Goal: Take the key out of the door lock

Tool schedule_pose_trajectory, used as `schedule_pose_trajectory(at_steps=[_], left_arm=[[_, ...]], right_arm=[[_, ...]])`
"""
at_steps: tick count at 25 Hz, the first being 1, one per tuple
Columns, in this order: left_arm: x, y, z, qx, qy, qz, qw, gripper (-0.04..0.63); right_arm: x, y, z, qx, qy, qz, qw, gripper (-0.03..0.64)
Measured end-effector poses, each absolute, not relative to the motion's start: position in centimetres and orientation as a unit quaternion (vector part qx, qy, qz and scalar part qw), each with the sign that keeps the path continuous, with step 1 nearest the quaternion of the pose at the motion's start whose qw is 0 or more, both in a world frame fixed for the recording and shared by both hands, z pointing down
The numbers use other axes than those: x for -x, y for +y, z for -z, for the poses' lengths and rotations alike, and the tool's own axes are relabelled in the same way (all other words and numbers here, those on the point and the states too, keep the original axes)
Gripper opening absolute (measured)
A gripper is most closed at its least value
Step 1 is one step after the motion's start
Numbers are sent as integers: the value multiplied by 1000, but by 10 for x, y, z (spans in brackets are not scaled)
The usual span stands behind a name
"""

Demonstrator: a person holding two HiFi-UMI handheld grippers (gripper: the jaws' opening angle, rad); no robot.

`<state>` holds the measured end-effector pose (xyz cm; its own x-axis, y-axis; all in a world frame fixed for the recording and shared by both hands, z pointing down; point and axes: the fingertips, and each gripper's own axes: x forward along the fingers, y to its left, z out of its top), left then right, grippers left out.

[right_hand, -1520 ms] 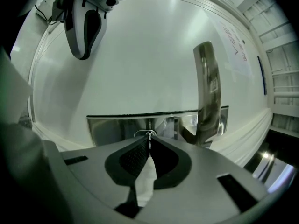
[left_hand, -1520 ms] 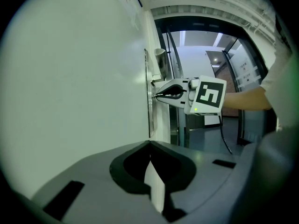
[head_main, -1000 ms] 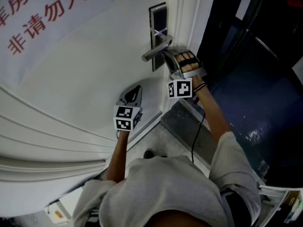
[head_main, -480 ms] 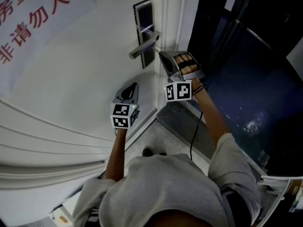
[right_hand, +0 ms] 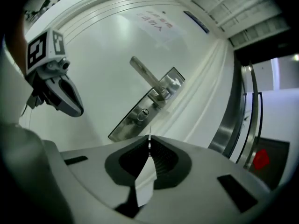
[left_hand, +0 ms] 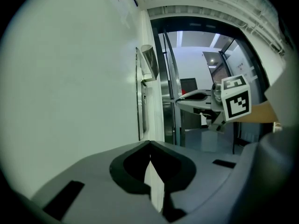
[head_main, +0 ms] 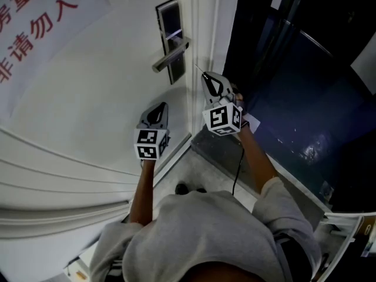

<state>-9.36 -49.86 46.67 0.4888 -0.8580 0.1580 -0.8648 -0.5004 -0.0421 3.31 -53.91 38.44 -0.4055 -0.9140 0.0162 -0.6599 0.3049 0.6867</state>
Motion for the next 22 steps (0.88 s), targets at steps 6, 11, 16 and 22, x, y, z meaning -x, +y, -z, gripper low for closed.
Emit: schedule_pose_trajectory(at_steps=[6, 11, 16, 22], left_arm=[[87, -497, -469, -866, -494, -78, 22, 18], [82, -496, -471, -868, -490, -76, 23, 18], [82, -496, -474, -868, -490, -76, 25, 18], [83, -497, -478, -867, -491, -75, 30, 18]], right_arm=[[-68, -524, -407, -545, -815, 148, 131, 29], [-104, -506, -431, -580, -808, 60, 88, 29], [-130, -480, -458, -601, -794, 24, 84, 29], [-140, -466, -472, -609, -788, 11, 88, 29]])
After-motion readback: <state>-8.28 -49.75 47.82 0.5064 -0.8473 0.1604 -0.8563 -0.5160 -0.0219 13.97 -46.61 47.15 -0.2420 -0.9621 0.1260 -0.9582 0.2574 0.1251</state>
